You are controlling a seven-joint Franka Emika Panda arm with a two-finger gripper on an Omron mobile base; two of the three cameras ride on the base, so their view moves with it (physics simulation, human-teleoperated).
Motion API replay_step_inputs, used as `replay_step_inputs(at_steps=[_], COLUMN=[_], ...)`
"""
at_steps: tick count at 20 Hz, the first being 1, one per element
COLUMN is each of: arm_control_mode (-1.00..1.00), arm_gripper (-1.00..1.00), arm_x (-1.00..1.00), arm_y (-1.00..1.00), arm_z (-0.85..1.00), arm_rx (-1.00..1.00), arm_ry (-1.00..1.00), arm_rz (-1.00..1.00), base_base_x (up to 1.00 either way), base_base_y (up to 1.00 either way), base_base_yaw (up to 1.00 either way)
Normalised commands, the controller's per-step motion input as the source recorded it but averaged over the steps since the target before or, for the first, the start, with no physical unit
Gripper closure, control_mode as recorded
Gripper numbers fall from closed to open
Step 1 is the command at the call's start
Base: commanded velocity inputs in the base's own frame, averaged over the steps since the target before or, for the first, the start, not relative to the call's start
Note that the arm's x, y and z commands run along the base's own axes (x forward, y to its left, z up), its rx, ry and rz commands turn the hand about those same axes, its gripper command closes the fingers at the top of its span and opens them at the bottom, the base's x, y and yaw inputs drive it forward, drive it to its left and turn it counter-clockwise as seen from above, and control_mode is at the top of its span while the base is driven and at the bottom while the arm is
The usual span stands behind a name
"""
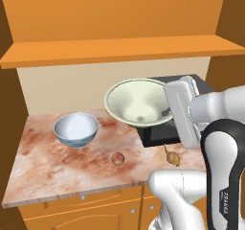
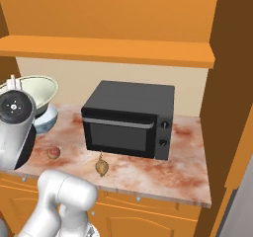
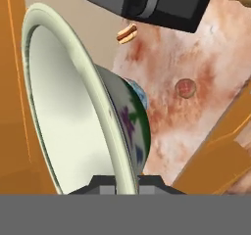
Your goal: Pick both bowls and place them on the counter. Then place the peach in one bowl and place the onion in the other bowl.
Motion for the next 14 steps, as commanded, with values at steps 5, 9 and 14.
replay_step_inputs(at_steps=[5, 9, 14], arm_control_mode=[-1.0, -1.0, -1.0], arm_gripper=[1.0, 1.0, 1.0], arm_x=[0.06, -0.03, 0.07], arm_y=[0.25, 0.39, 0.41], arm_z=[-0.03, -0.16, -0.28], arm_rx=[-0.2, -0.22, -0.09], arm_ry=[-0.15, -0.13, -0.09], arm_rz=[0.22, 0.22, 0.15], base_base_x=[0.0, 0.0, 0.0], base_base_y=[0.0, 0.0, 0.0], base_base_yaw=[0.0, 0.0, 0.0])
